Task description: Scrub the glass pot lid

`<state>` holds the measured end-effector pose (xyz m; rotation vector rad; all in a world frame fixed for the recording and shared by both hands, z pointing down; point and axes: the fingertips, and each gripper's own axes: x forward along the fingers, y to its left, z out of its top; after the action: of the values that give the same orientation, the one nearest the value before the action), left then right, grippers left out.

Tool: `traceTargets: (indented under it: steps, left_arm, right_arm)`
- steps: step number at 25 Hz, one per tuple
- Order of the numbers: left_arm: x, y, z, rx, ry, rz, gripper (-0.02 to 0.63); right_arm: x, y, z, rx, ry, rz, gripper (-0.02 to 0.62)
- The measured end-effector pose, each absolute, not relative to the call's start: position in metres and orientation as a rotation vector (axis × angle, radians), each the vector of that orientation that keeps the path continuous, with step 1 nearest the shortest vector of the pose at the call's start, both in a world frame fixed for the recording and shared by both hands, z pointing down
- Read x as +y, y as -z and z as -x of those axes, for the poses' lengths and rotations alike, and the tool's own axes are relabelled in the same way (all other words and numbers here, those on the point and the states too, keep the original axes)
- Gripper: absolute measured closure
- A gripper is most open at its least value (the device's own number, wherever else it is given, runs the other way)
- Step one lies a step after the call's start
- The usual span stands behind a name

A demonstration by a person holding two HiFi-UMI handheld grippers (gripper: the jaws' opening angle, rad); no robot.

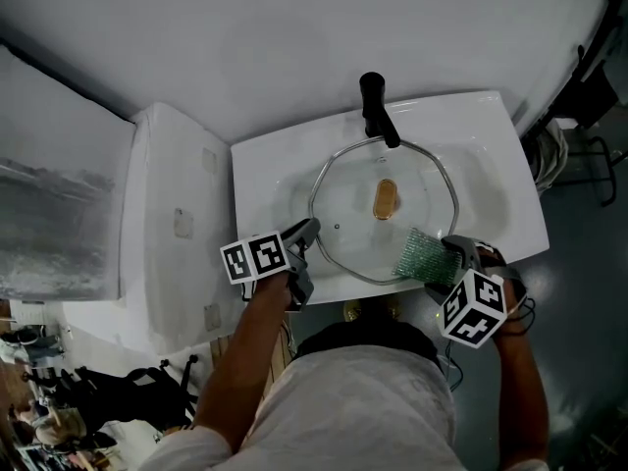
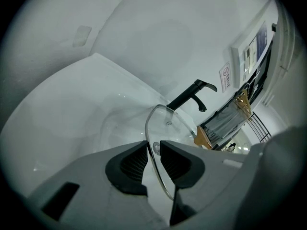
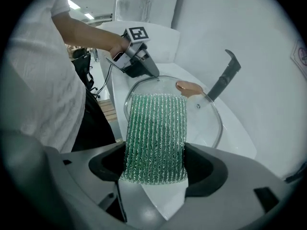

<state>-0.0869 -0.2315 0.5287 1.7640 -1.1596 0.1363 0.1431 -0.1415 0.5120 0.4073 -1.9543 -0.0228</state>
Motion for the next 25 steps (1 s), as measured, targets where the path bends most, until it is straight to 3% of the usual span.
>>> traceTargets:
  steps: [13,20,25]
  left_arm:
    - [-0.233,-0.522,0.086,-1.162,-0.184,-1.817,0.509]
    - [-0.235,-0.496,0.088,-1.201,-0.251,-1.922,0.451]
    - [-0.238,-0.456,0.086,-1.257,-0.282,-2.067,0.448]
  right_arm:
    - [-0.143,-0.488,-0.139,-2.124,-0.162,-0.517,0.247]
    - [-0.160,-0.458,-0.129,-2.251,-0.278,-0.615,0.247]
    - [-0.179,-0.419,-0.116,-2.391,-0.348,-0.702,0.247]
